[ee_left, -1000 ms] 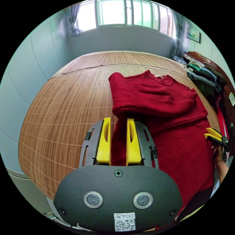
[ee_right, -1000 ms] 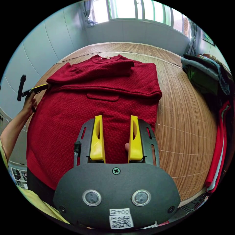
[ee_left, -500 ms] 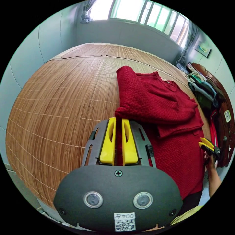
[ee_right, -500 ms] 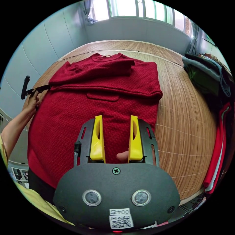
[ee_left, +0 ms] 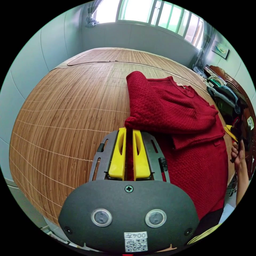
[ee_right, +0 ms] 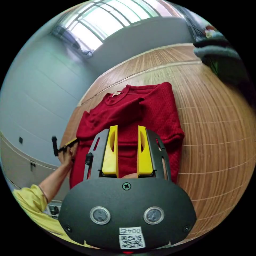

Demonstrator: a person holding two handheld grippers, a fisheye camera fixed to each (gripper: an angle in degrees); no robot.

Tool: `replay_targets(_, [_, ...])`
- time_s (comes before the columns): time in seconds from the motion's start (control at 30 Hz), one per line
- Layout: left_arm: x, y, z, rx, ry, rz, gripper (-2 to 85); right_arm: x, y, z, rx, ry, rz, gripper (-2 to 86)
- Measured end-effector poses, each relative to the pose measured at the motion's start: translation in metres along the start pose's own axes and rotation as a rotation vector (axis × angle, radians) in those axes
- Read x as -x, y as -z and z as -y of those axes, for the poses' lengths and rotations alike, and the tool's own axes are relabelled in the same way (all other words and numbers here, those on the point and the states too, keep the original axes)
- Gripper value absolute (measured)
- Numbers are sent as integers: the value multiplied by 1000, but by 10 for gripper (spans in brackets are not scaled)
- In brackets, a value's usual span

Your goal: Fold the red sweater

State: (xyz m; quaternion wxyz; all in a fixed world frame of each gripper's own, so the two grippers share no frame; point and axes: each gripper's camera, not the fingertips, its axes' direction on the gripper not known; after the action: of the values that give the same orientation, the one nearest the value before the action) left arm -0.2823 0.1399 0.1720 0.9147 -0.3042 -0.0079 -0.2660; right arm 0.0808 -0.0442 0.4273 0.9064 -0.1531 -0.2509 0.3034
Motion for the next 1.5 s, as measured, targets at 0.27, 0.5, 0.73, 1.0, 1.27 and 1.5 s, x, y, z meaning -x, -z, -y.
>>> replay_targets(0.27, [12,1,8,-1,9,-19,18,-46,-36,40,53,-178,42,110])
replay_targets(0.5, [18,1,13,-2,8,-19,16,-26,-44,48,26,-120,23,53])
replay_targets(0.73, [24,2,17,-2,11,-23,15,46,31,32,-81,31,-94,34])
replay_targets(1.0, [28,2,21,-2,13,-31,18,27,13,1,70,38,-211,33])
replay_targets(1.27, [29,2,23,-2,11,-34,19,66,20,13,27,163,-374,28])
replay_targets(1.5, [26,3,24,-3,7,-27,20,53,-14,7,125,186,-395,31])
